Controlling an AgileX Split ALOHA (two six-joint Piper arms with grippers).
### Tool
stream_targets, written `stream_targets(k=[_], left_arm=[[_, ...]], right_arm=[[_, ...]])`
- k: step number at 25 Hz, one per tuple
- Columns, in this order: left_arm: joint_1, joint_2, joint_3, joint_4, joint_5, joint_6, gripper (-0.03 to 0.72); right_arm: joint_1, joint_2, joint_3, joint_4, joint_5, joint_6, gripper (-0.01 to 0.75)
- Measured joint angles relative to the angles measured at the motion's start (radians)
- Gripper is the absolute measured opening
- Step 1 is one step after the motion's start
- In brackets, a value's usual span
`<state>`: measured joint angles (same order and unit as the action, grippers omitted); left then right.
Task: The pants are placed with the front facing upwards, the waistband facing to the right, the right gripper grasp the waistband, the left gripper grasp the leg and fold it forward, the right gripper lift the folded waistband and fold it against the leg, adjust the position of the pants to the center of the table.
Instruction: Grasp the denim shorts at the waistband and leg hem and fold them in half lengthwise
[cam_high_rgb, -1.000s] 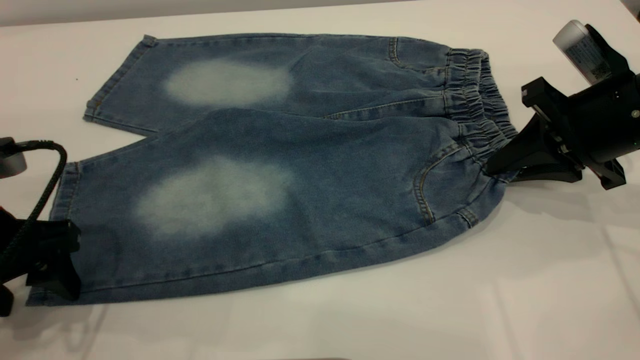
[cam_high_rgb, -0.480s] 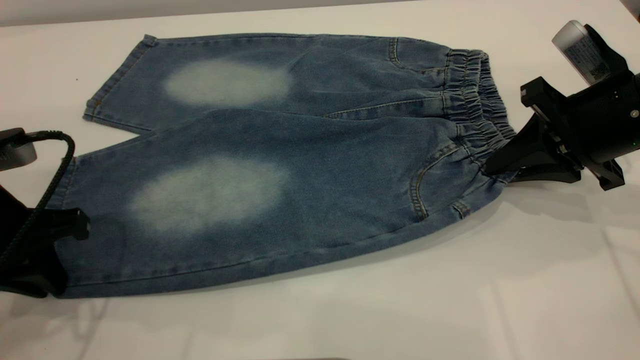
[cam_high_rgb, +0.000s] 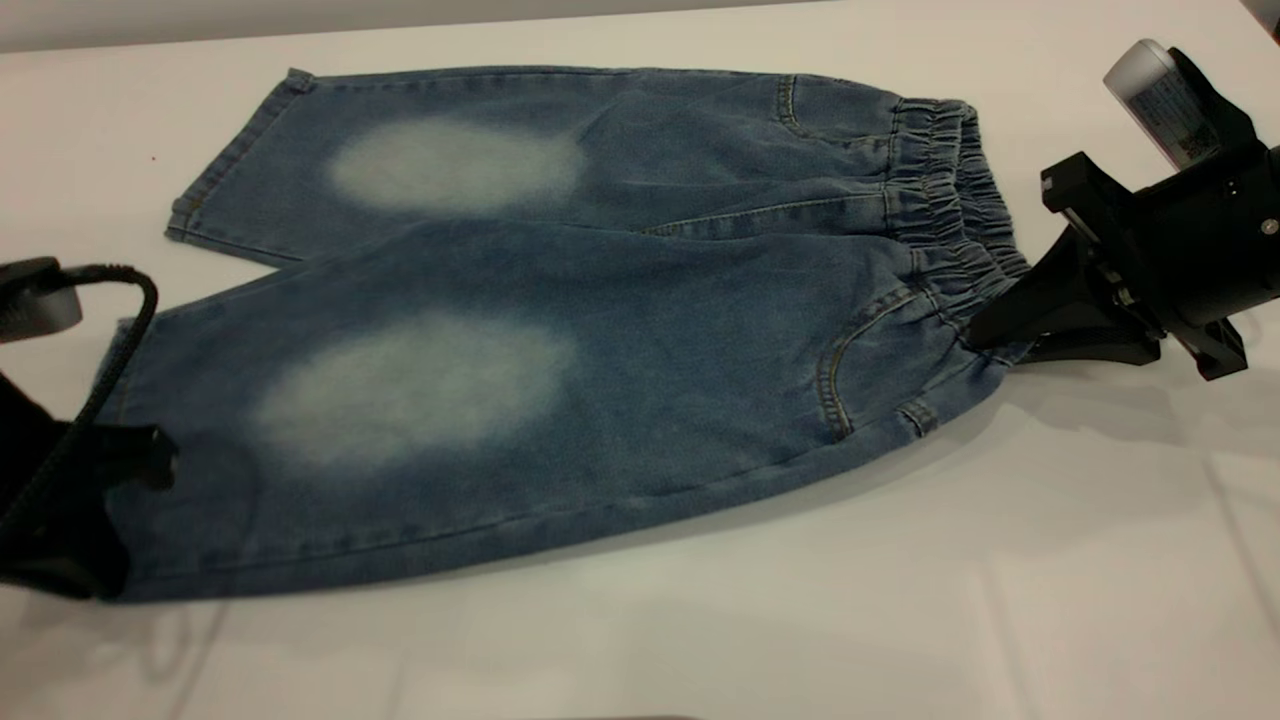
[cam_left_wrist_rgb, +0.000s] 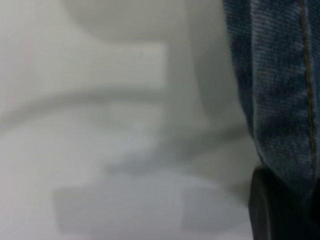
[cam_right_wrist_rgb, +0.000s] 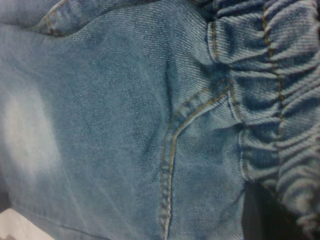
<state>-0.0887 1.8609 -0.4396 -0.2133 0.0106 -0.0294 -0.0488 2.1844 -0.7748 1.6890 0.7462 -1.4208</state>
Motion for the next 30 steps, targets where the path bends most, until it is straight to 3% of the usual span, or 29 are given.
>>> stream_targets(k=[8, 15, 18, 23, 30], left_arm=[[0.0, -0.268, 0.003, 0.0, 0.163, 0.019, 0.053], [-0.003, -0.478, 0.013, 0.0, 0.292, 0.022, 0.053], [-0.057, -0.535, 0.013, -0.001, 0.325, 0.021, 0.053], [-0.182, -0.601, 0.015, -0.004, 0.344, -0.021, 0.053], [-0.19, -0.621, 0.014, 0.007, 0.279, -0.03, 0.053]], right_arm=[[0.0, -0.114, 0.006, -0.03, 0.009, -0.009, 0.041], [0.0, -0.274, 0.105, -0.046, -0.046, -0.009, 0.041], [0.0, -0.346, 0.162, -0.052, -0.067, -0.012, 0.041], [0.0, -0.461, 0.25, -0.055, -0.086, -0.015, 0.041], [0.0, -0.532, 0.287, -0.054, -0.141, -0.014, 0.041]])
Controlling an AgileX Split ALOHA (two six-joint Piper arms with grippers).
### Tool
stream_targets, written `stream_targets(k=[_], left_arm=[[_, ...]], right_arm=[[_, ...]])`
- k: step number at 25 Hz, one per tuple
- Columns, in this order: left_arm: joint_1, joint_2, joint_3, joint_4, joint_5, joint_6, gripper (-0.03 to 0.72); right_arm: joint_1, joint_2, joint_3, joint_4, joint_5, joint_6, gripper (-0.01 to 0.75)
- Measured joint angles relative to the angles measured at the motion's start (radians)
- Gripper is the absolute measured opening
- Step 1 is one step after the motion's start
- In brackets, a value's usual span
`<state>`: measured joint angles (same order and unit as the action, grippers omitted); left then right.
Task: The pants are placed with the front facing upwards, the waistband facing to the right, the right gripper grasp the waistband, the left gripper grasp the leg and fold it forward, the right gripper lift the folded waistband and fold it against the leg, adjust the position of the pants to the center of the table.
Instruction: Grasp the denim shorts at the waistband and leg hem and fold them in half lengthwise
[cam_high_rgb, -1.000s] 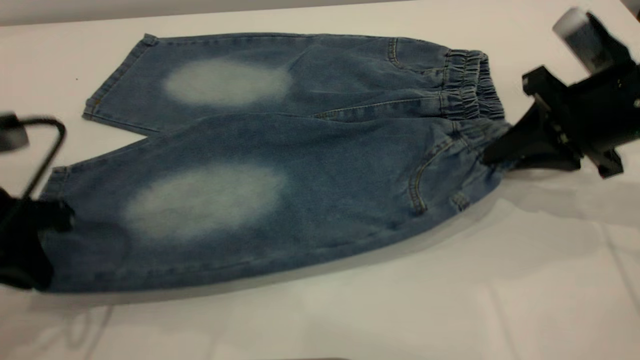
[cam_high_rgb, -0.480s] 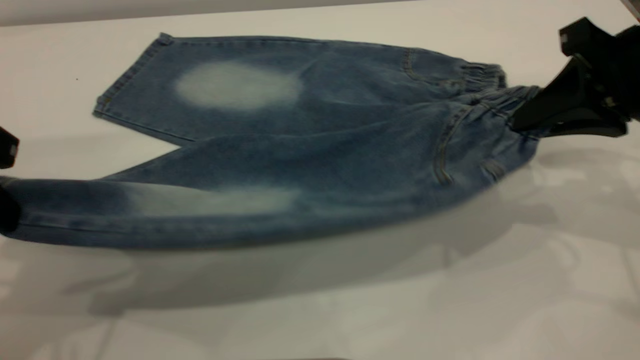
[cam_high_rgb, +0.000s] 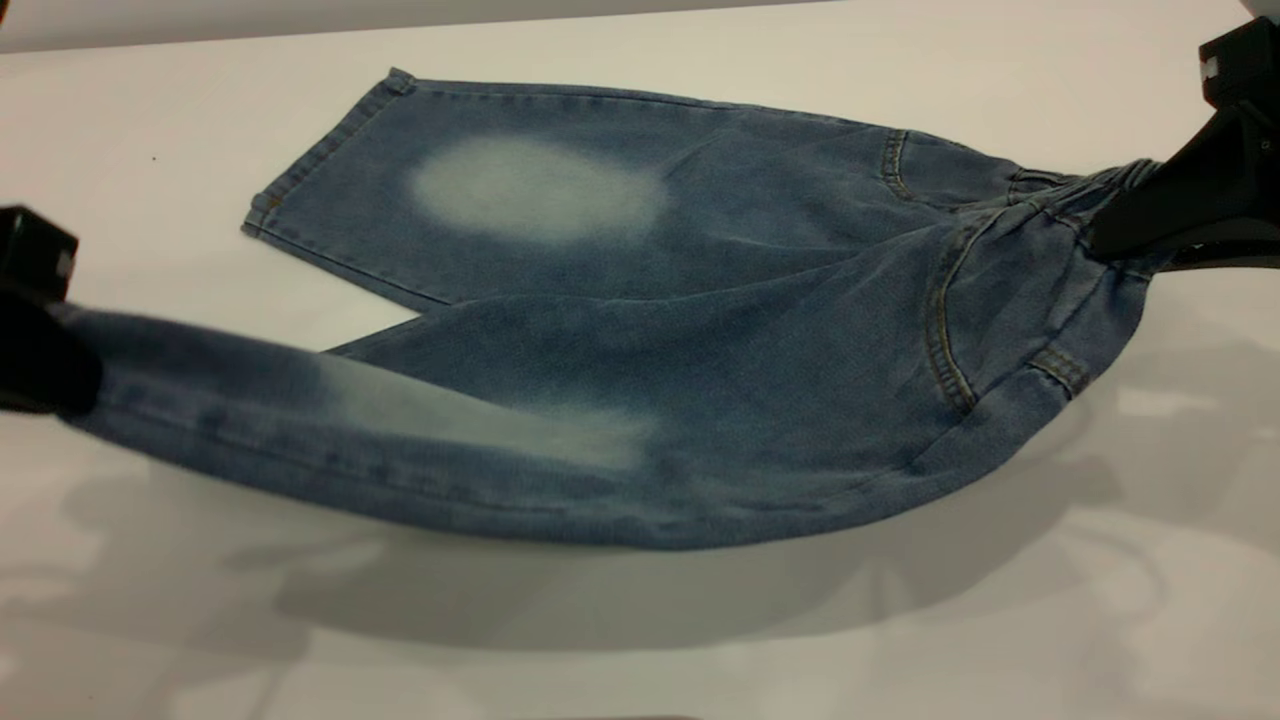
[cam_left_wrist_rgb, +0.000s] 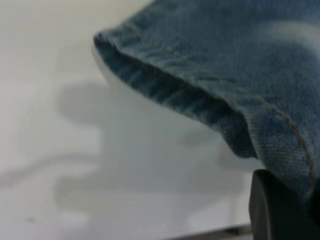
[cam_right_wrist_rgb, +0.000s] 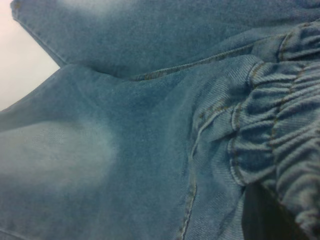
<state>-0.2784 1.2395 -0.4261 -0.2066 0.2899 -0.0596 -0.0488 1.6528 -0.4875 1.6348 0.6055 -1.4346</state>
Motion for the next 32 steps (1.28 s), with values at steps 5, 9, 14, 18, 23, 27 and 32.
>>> stream_targets(k=[5, 9, 14, 18, 23, 27, 32], left_arm=[[0.0, 0.031, -0.075, 0.046, -0.042, 0.001, 0.053], [0.0, 0.126, -0.174, 0.087, -0.036, 0.001, 0.053], [0.0, 0.278, -0.293, 0.118, -0.035, 0.002, 0.053], [0.0, 0.377, -0.395, 0.141, -0.034, 0.002, 0.053], [0.0, 0.47, -0.513, 0.174, -0.03, 0.006, 0.053], [0.0, 0.532, -0.596, 0.177, -0.029, 0.044, 0.053], [0.0, 0.64, -0.723, 0.178, -0.026, 0.097, 0.053]], right_arm=[[0.0, 0.0, 0.001, 0.034, -0.051, -0.003, 0.041], [0.0, 0.0, 0.001, 0.098, -0.091, -0.043, 0.041], [0.0, 0.0, -0.008, 0.135, -0.125, -0.055, 0.041], [0.0, 0.015, -0.046, 0.138, -0.15, -0.049, 0.041], [0.0, 0.101, -0.114, 0.131, -0.16, -0.044, 0.041], [0.0, 0.2, -0.19, 0.07, -0.153, 0.0, 0.041], [0.0, 0.281, -0.293, -0.006, -0.153, 0.062, 0.041]])
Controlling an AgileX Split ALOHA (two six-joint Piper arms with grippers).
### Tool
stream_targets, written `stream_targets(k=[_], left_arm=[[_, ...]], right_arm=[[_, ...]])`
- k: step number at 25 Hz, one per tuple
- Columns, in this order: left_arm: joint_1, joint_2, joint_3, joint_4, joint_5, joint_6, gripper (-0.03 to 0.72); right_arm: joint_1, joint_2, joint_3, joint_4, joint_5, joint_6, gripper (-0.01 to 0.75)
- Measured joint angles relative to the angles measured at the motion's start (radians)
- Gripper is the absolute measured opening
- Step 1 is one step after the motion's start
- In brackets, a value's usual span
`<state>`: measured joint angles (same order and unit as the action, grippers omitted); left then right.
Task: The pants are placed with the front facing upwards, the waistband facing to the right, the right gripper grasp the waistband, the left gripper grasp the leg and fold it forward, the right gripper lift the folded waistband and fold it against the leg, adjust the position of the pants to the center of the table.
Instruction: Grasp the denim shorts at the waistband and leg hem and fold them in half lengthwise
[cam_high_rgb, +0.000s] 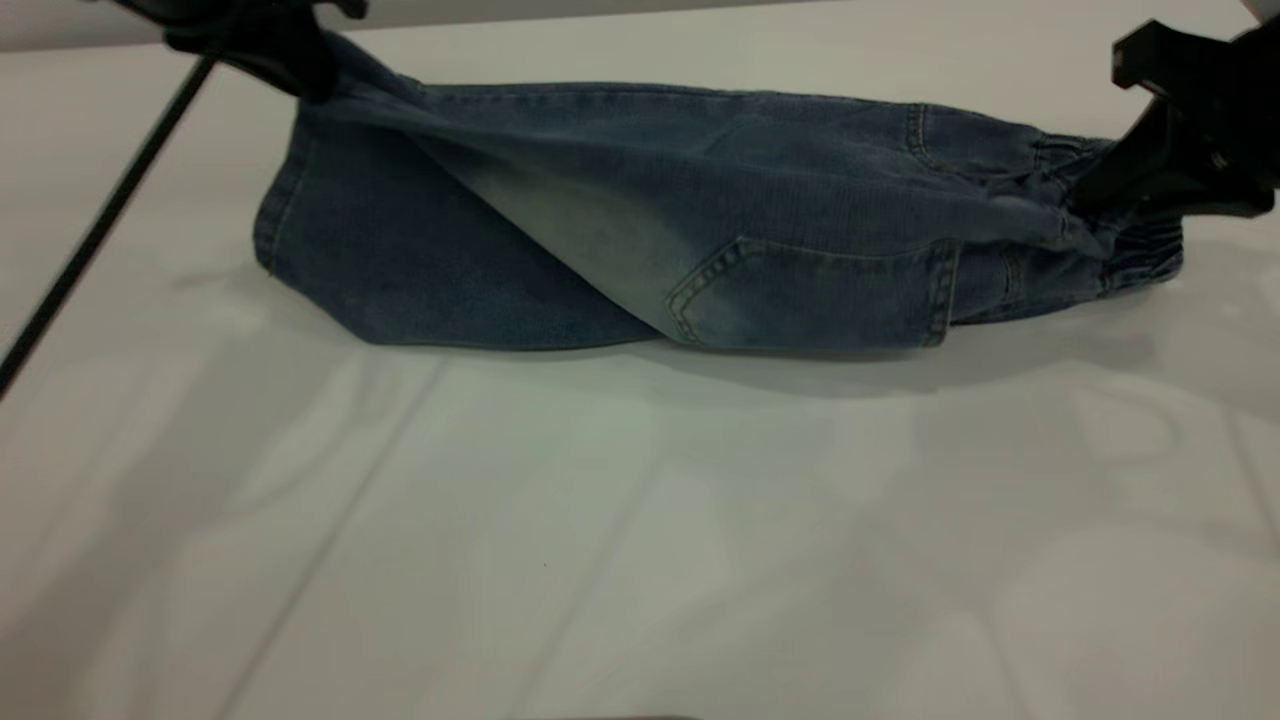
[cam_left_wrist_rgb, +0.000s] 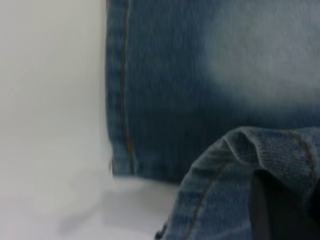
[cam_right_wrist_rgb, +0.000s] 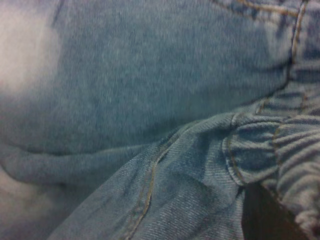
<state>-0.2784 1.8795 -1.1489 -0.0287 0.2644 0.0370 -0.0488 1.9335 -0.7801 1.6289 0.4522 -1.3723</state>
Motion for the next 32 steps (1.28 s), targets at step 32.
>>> stream_targets(k=[32], left_arm=[[0.067, 0.368, -0.436, 0.049, -0.012, 0.224, 0.053]], right_arm=[[0.0, 0.251, -0.377, -0.123, -0.063, 0.067, 0.055]])
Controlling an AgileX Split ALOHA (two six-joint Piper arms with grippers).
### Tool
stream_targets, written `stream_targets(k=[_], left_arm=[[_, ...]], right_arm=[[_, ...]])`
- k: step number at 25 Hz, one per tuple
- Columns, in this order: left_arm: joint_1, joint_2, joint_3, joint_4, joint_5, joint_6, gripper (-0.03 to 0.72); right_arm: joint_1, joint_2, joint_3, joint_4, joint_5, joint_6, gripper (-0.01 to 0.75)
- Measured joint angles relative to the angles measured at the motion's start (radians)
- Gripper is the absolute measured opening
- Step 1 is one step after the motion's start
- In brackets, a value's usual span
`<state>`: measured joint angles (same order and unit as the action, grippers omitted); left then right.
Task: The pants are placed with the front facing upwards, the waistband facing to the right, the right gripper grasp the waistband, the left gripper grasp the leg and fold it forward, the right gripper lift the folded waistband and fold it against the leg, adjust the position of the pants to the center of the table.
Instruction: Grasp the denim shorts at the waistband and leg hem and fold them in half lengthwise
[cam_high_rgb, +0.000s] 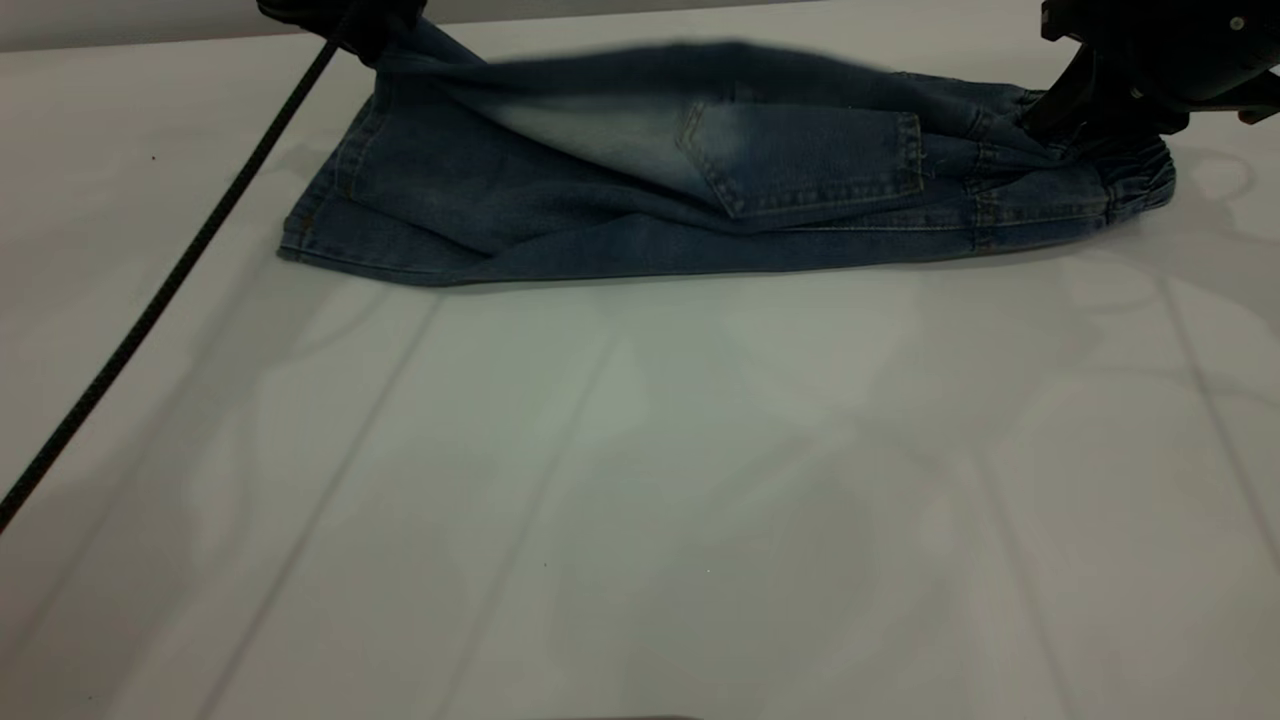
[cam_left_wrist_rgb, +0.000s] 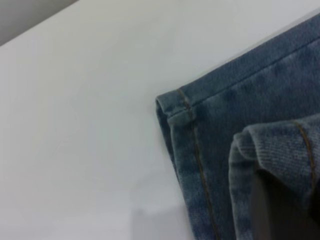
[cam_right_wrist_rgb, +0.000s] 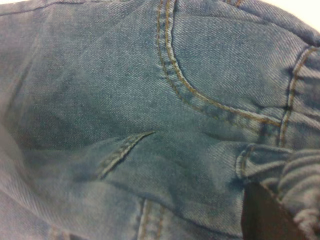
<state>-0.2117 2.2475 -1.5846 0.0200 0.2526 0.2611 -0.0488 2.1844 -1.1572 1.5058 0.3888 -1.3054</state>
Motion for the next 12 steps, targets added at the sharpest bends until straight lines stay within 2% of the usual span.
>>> stream_targets(k=[5, 8, 12], left_arm=[[0.0, 0.0, 0.0, 0.0, 0.0, 0.0, 0.063], [0.0, 0.0, 0.0, -0.001, 0.0, 0.0, 0.099], [0.0, 0.0, 0.0, -0.001, 0.001, 0.0, 0.229]], right_arm=[[0.0, 0.0, 0.0, 0.001, -0.013, -0.004, 0.122], [0.0, 0.0, 0.0, 0.003, -0.018, -0.011, 0.246], [0.0, 0.0, 0.0, 0.003, -0.02, -0.017, 0.482]])
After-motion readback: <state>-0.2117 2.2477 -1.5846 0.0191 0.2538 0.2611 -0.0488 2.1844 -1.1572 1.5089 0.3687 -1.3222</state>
